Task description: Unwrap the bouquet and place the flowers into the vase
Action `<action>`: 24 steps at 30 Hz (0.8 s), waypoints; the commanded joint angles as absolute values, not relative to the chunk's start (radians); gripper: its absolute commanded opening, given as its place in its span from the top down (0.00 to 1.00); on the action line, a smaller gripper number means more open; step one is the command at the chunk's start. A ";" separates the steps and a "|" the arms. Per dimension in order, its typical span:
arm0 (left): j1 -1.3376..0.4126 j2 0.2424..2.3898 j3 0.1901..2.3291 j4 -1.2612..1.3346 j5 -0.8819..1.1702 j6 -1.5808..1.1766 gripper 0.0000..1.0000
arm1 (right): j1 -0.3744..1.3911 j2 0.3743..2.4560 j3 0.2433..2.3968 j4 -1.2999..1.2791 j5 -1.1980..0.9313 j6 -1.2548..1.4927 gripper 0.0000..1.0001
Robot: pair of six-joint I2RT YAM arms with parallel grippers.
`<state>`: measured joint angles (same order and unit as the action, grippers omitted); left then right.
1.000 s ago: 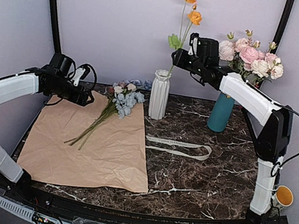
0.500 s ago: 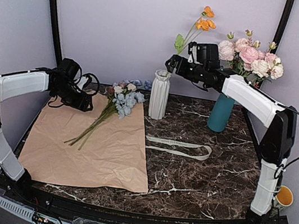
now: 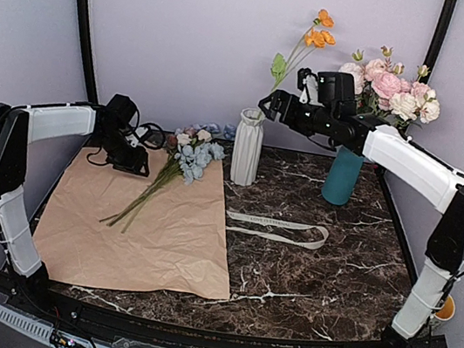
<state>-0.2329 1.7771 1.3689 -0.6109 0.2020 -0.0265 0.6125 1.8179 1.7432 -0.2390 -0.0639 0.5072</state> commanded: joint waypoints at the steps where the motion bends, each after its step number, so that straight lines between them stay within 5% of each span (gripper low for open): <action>1: -0.234 1.815 1.413 -0.657 0.294 -0.004 0.58 | 0.637 1.771 1.700 -0.193 -0.074 0.529 0.08; 11: -0.295 1.960 1.496 -0.712 0.206 -0.026 0.68 | 0.666 1.721 1.625 -0.182 -0.062 0.561 0.09; 24: -0.317 2.017 1.466 -0.699 0.132 -0.006 0.69 | 0.666 1.678 1.552 -0.162 -0.060 0.559 0.09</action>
<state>-0.3031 2.0068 1.4731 -0.6720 0.1570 -0.0200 0.6598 1.7332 1.5814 -0.2169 -0.0631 0.5522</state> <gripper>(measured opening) 0.313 0.915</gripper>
